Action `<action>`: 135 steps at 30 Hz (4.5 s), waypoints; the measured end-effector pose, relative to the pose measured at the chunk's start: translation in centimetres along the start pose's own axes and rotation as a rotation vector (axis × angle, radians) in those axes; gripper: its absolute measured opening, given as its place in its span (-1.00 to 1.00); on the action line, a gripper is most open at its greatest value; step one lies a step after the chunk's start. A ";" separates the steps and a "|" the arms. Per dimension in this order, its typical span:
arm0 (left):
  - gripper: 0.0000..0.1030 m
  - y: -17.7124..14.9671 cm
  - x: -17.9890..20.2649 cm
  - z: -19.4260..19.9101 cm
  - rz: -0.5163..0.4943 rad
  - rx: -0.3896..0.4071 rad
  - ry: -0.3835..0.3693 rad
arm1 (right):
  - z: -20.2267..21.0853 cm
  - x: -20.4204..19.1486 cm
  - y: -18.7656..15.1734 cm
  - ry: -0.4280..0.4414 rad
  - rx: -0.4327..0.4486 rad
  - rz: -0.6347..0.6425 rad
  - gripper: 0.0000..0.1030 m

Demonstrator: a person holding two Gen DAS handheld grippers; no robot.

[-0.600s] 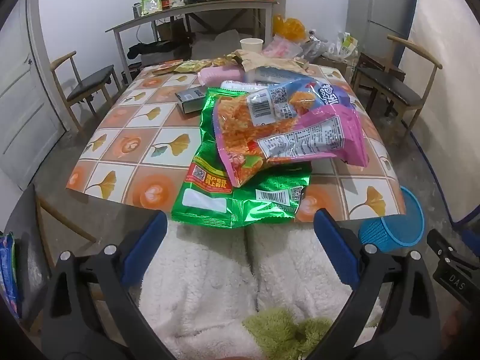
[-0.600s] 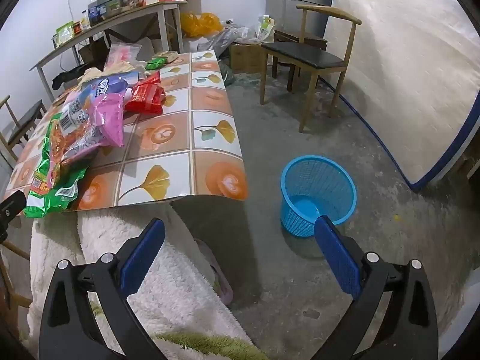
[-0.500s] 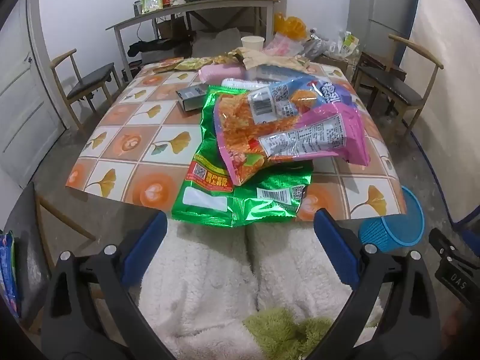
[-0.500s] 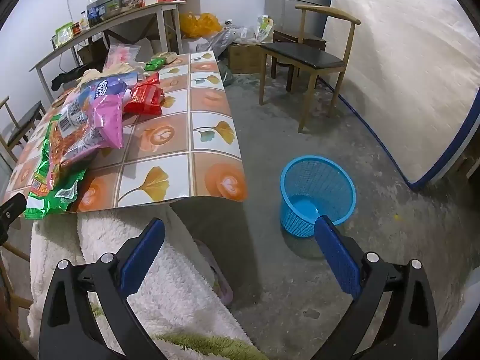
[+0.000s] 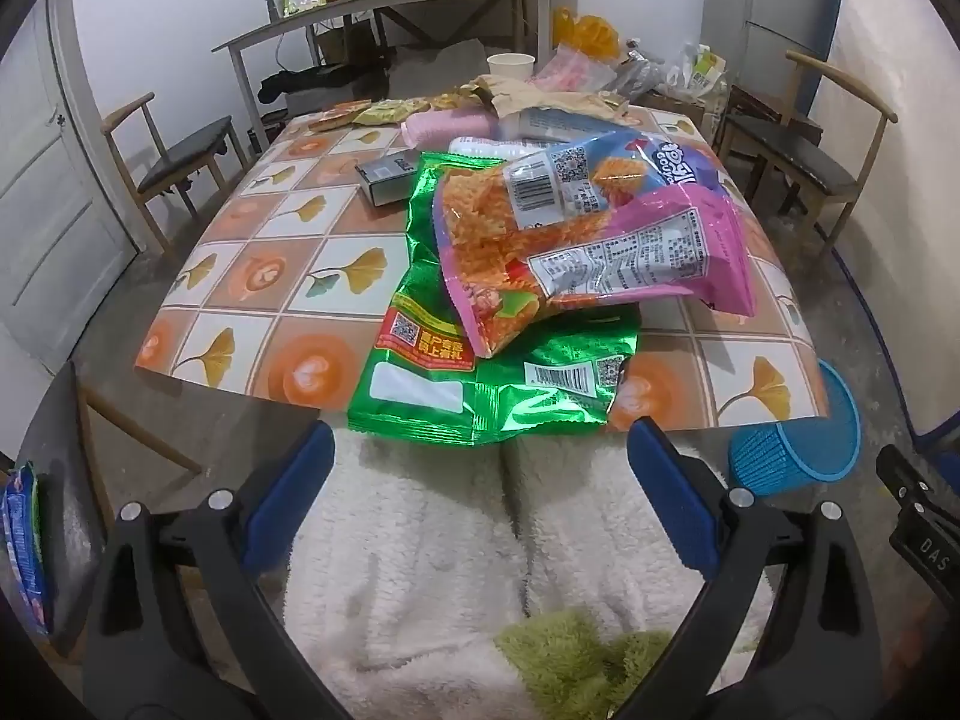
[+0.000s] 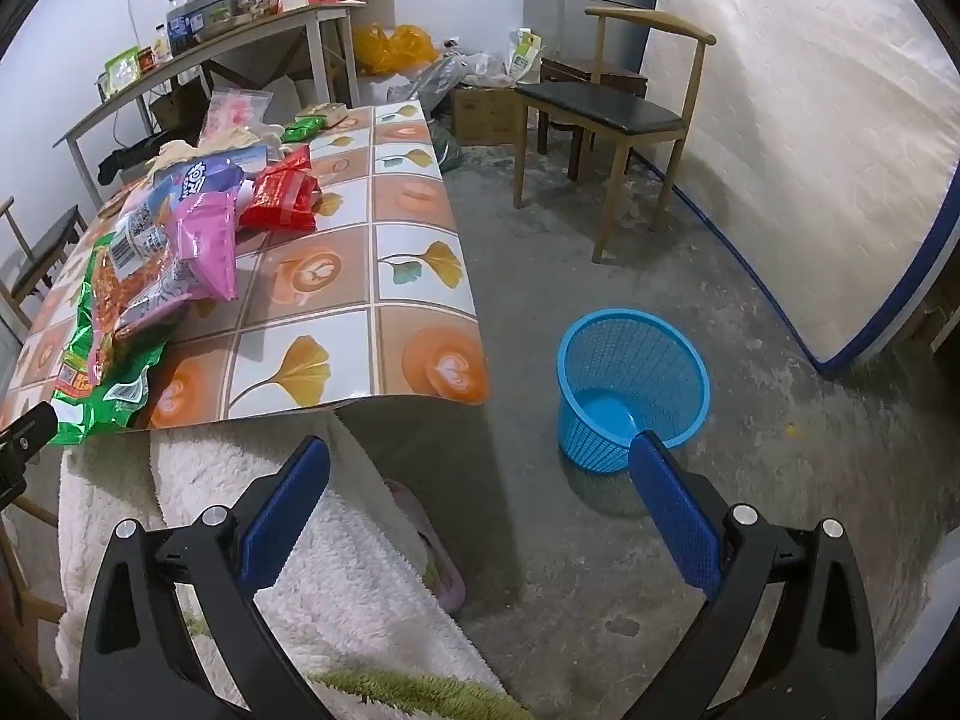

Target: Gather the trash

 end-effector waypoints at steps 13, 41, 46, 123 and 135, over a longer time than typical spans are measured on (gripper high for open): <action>0.83 0.5 -0.2 0.2 -0.003 0.001 0.017 | 0.1 -0.1 0.6 0.016 0.005 0.003 0.89; 0.83 0.6 -0.9 -0.4 0.017 -0.020 0.031 | 0.1 -0.9 0.6 0.024 0.007 0.014 0.89; 0.83 0.4 -1.1 -0.5 0.017 -0.024 0.033 | 0.1 -0.9 0.7 0.023 0.006 0.014 0.89; -0.24 9.4 -9.0 -13.6 0.202 -0.084 -0.428 | -9.7 -15.5 13.1 0.703 -0.204 0.132 0.30; -0.35 9.7 -9.4 -15.0 0.253 -0.131 -0.485 | -9.4 -13.7 13.1 0.754 -0.199 0.068 -0.35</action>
Point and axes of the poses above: each gripper's, at about its wrist camera, not at the fingertips, and z roughly against the way its jaws point, x to its right, y to its top, the point moved 4 cm from there along -z, roughly the way its jaws point
